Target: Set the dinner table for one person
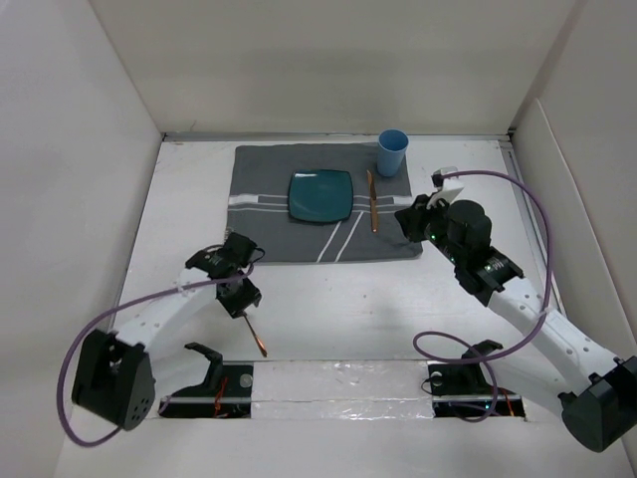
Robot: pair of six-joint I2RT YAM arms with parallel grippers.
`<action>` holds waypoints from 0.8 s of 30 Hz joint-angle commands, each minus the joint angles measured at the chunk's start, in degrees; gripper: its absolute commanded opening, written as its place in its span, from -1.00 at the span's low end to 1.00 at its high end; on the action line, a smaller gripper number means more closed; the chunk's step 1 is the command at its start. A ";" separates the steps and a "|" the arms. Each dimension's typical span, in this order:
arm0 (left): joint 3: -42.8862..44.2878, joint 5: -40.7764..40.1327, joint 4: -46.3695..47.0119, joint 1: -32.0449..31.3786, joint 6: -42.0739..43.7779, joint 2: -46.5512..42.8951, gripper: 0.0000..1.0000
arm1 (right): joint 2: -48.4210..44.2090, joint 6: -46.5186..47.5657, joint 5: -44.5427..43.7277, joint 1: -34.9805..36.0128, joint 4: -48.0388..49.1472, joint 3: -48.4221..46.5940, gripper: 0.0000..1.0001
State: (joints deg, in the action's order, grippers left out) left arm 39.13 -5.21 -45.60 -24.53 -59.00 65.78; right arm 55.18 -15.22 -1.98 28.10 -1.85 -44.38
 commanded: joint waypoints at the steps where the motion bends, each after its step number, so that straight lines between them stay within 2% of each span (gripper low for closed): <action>1: -2.13 0.64 -0.72 -0.25 -5.94 -8.37 -0.39 | -0.25 -0.24 1.54 -0.32 2.72 0.00 -0.61; 3: -3.27 0.55 -0.28 -0.25 -6.21 -12.59 -0.46 | 0.02 -0.25 3.28 -0.32 2.55 -0.18 -0.61; 6: -2.84 -0.23 -0.10 -0.25 -6.48 -12.44 -0.45 | -0.94 -0.25 3.30 -0.32 2.46 -0.09 -0.61; 7: -1.70 -1.11 0.60 -0.25 -3.95 -11.47 -0.46 | -1.12 -0.25 3.12 -0.32 2.46 -0.09 -0.61; 8: 3.01 -4.86 1.04 -0.25 -1.75 -10.16 -0.47 | -1.30 -0.25 3.12 -0.32 2.72 0.34 -0.62; 9: 5.31 -6.11 1.65 -0.25 0.27 -10.06 -0.47 | -1.13 -0.42 4.60 -0.32 3.42 0.61 -0.70; 10: 10.38 -8.04 2.01 -0.25 2.82 -11.01 -0.47 | -0.60 -0.25 6.44 0.20 5.00 0.87 -0.91; 11: 12.96 -9.02 2.36 -0.25 4.49 -11.89 -0.48 | 0.19 -0.16 7.33 0.99 5.36 0.87 -1.00; 12: 15.07 -10.16 2.88 -0.25 6.08 -13.12 -0.48 | 2.28 0.36 8.04 2.21 5.88 0.27 -1.00; 14: 19.11 -13.22 6.39 -0.25 11.59 -18.19 -0.48 | 4.23 1.94 7.78 5.98 6.94 -0.35 -1.00; 15: 19.48 -13.85 8.58 -0.25 13.54 -20.32 -0.48 | 5.19 2.56 4.91 10.70 7.12 -1.31 -1.00; 18: 19.05 -14.74 15.44 -0.25 19.95 -26.74 -0.72 | 9.15 4.06 -0.91 20.02 8.87 -2.81 -1.00; 19: 18.79 -15.00 17.72 -0.25 21.28 -27.89 -0.89 | 10.55 4.15 -1.97 22.24 9.66 -4.03 -1.00; 20: 17.65 -15.61 18.96 -0.25 24.69 -30.77 -0.98 | 15.78 2.84 -4.67 26.27 10.45 -5.35 -0.90; 21: 17.64 -15.62 18.97 -0.25 24.73 -30.80 -0.98 | 15.84 2.83 -4.70 28.57 10.46 -5.37 -0.90; 23: 17.38 -18.25 18.97 -0.25 26.21 -32.81 -1.00 | 22.91 1.26 -9.50 33.66 11.16 -8.08 -0.66; 24: 17.38 -18.17 19.50 -0.25 29.44 -33.25 -0.94 | 25.74 0.64 -11.19 36.13 11.69 -9.22 -0.43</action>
State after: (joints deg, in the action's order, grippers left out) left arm 57.65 -20.21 -29.02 -24.67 -38.15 32.47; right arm 74.74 -13.80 -5.72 58.72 4.67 -49.36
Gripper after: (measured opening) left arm 0.023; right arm 0.245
